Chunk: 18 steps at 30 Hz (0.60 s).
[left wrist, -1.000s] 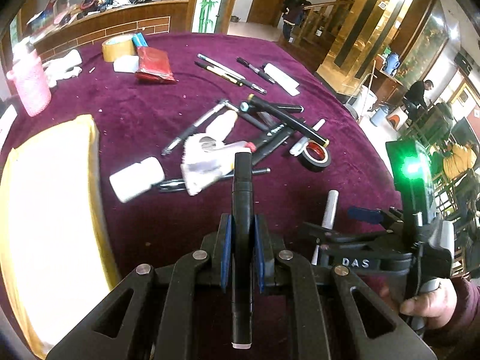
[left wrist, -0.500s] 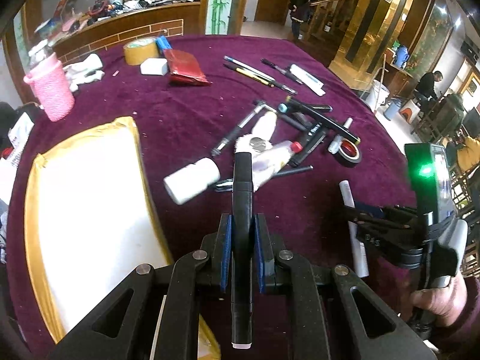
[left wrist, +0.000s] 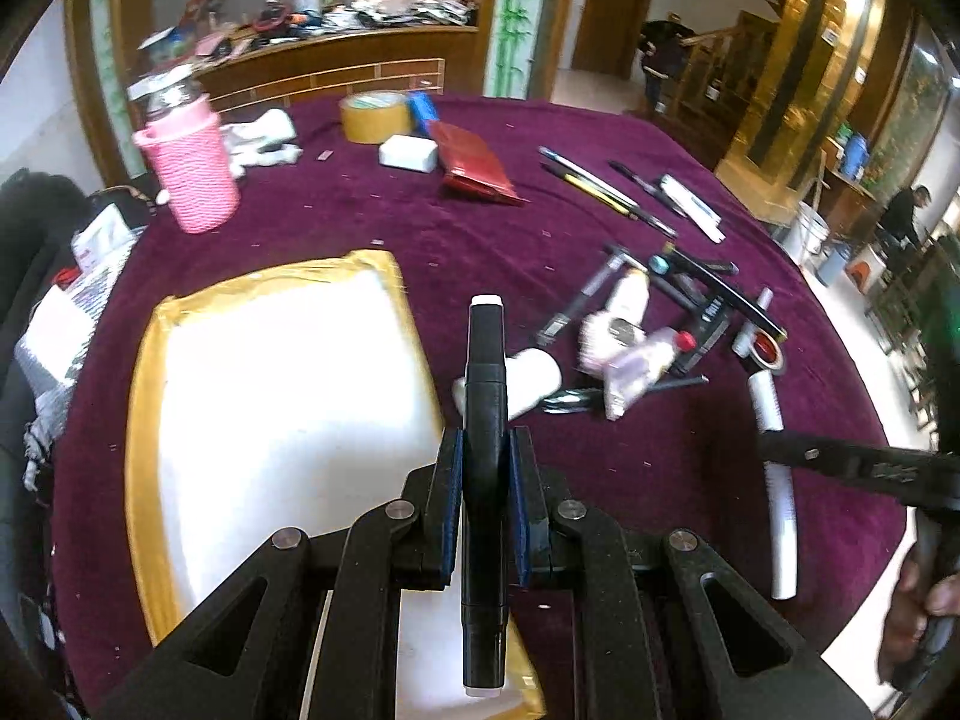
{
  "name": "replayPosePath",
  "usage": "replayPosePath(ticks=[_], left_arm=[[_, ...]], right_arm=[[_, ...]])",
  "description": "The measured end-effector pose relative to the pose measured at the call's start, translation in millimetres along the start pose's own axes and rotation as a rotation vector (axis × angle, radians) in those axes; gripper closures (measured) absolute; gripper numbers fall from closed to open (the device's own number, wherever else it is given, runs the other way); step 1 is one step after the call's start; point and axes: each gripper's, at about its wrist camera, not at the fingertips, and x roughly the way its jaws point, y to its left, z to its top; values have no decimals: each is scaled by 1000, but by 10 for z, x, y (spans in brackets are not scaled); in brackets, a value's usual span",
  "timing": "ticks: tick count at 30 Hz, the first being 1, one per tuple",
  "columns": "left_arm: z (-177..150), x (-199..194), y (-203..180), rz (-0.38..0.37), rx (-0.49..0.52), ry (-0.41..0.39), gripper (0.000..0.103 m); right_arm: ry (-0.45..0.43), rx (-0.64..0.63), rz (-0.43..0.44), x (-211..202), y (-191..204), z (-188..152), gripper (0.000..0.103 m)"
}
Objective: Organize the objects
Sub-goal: 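Lower both markers into the white tray and open both tools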
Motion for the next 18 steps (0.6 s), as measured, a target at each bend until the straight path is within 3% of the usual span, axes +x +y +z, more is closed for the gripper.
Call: replayPosePath(ticks=[7,10,12,18], left_arm=[[57,48,430,76,-71,-8,92],[107,112,602,119,-90,-15,92],[141,169,688,139,-101,-14,92],[228,440,951,175,-147,16,92]], right_arm=[[41,-169,154,11,881,215,91],[95,-220,220,276,1316,347,90],[125,-243,239,471,1538,429,90],[154,-295,178,1034,1943,640,90]])
